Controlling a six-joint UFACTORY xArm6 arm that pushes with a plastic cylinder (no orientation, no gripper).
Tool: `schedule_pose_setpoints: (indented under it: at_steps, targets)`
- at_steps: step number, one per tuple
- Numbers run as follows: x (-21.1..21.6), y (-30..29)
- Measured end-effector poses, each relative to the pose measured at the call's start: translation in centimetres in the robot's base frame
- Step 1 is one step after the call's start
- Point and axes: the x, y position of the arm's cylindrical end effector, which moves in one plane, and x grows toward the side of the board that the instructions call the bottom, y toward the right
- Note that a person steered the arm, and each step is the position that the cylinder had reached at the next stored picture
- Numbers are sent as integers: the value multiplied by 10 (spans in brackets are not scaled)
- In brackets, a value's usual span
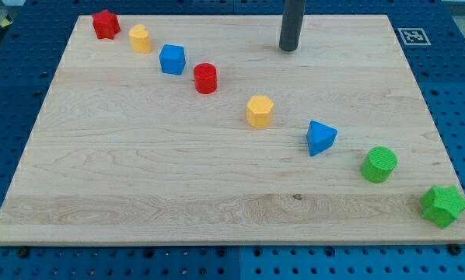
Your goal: Nudge the blue cube a bit
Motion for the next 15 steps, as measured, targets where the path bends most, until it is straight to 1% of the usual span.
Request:
schedule_pose_setpoints:
  at_steps: [1, 2, 3, 5, 6, 7, 8, 9, 11, 13, 14, 15]
  targets:
    - [0, 0]
    - [1, -33]
    - [0, -81]
    - [-26, -179]
    - [-33, -206]
    - [-33, -202]
    - [-29, -173]
    - [-24, -169]
    - [-1, -198]
    - [2, -226]
    - [20, -231]
    - [57, -236]
